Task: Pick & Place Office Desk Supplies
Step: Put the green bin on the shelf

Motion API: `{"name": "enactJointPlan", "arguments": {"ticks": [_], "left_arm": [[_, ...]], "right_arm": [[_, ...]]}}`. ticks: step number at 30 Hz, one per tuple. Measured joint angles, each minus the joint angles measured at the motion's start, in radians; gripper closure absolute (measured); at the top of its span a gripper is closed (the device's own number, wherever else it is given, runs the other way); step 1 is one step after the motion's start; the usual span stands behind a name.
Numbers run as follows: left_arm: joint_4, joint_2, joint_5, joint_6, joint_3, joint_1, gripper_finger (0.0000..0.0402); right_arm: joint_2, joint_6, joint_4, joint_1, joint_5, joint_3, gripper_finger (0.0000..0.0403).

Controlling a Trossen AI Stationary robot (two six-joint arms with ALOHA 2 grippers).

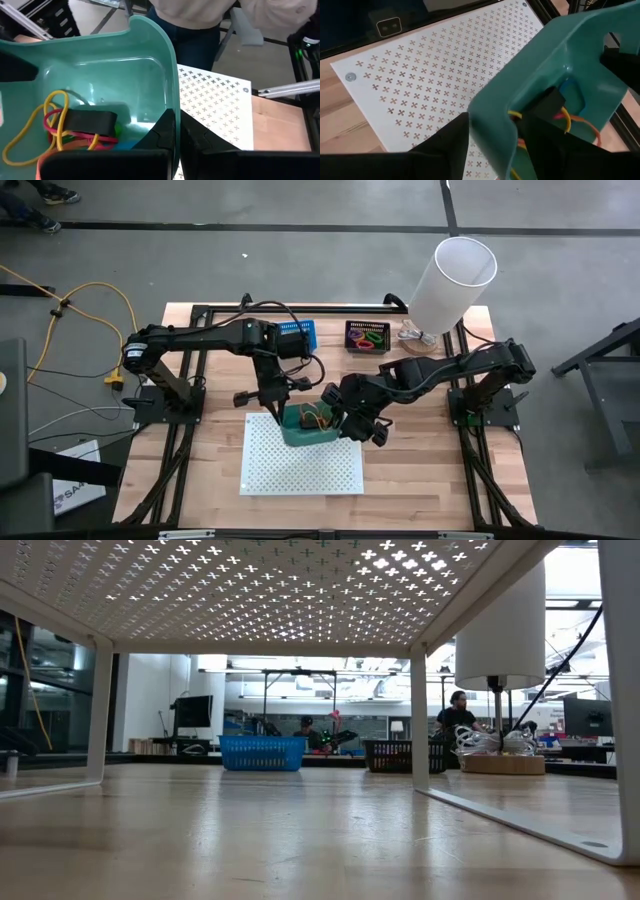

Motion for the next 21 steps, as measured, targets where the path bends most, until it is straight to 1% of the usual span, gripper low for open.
{"name": "enactJointPlan", "arguments": {"ticks": [4, 13, 21], "left_arm": [[-0.037, 0.000, 0.001, 0.039, 0.000, -0.005, 0.0401], [-0.062, 0.000, -0.012, 0.035, 0.000, -0.012, 0.0401], [-0.081, 0.000, -0.010, 0.028, 0.000, -0.016, 0.0401]], "right_arm": [[0.000, -0.014, 0.000, -0.001, 0.000, 0.000, 0.0232], [0.000, -0.037, 0.014, 0.000, 0.001, 0.000, 0.0232], [0.000, -0.037, 0.029, 0.002, 0.027, 0.000, 0.0232]]}}
